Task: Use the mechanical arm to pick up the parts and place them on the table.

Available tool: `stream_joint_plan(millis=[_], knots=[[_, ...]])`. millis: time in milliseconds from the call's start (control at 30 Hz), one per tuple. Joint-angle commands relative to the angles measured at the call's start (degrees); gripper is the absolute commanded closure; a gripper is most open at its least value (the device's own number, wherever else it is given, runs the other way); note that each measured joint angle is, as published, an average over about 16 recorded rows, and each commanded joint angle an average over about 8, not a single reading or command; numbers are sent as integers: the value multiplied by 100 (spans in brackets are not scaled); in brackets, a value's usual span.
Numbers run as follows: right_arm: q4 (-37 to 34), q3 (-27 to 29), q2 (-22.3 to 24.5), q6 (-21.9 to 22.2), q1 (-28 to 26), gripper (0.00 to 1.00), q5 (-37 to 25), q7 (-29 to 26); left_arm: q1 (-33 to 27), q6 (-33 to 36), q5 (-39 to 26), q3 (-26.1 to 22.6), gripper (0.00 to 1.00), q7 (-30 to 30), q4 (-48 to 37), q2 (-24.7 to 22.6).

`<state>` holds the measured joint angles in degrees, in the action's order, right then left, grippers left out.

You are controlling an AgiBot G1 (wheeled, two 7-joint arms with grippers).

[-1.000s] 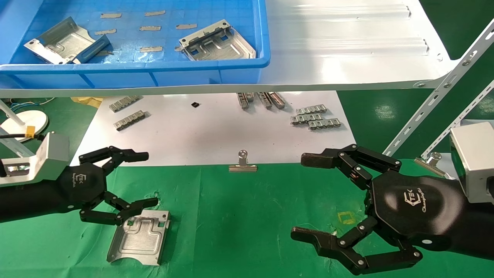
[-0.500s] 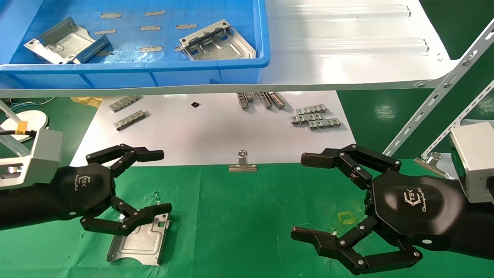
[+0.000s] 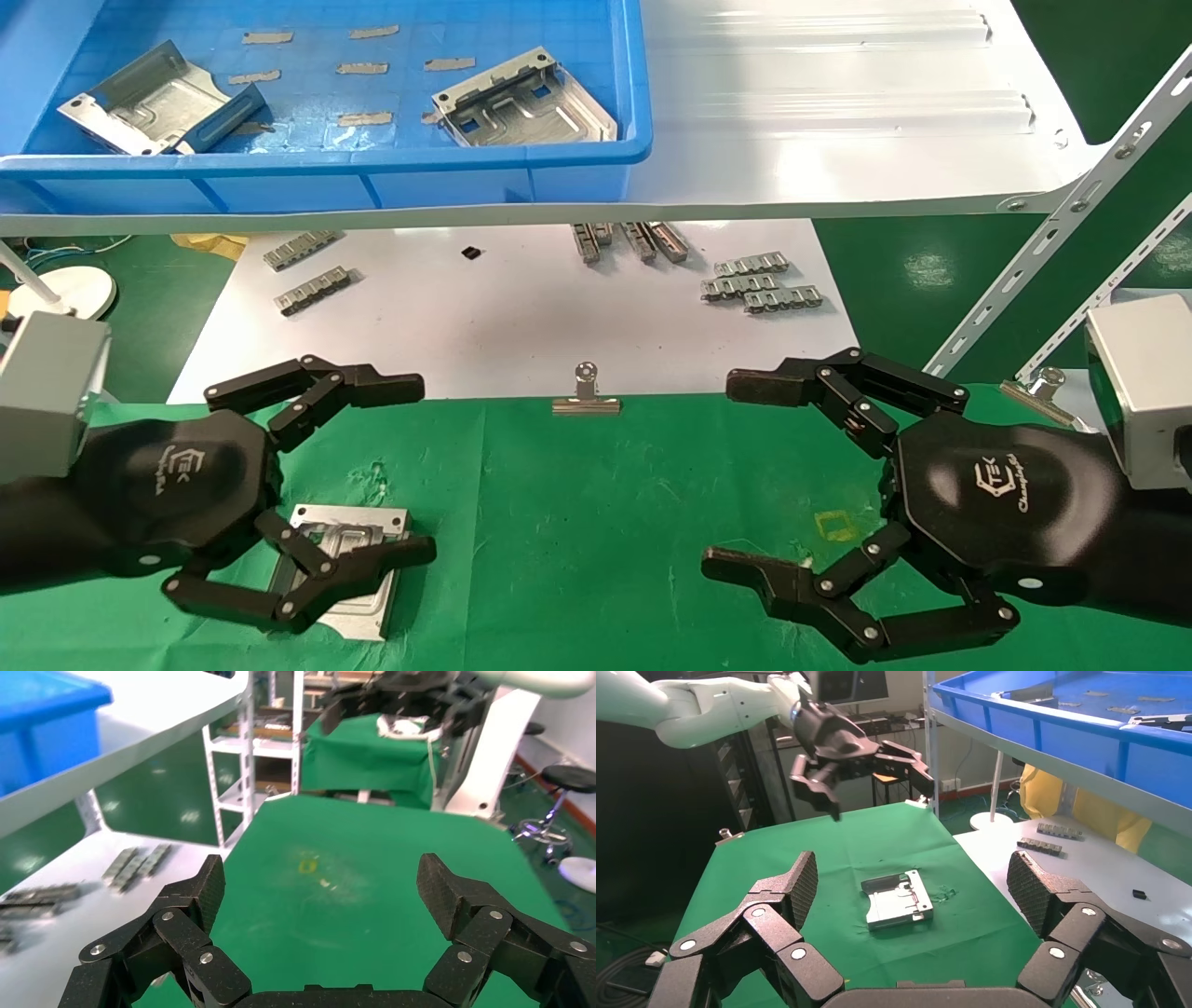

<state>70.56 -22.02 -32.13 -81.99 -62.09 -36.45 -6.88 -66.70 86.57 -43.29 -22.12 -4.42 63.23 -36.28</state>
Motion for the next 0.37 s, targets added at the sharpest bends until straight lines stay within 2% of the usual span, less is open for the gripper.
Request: stream_joint_plan(millis=[33, 367], knots=[[0, 0, 0, 0, 0, 0, 0, 0, 106, -18, 30, 126, 0, -131, 214, 26], [0, 0, 0, 0, 0, 0, 0, 0, 495, -83, 138, 589, 0, -611, 998, 121]])
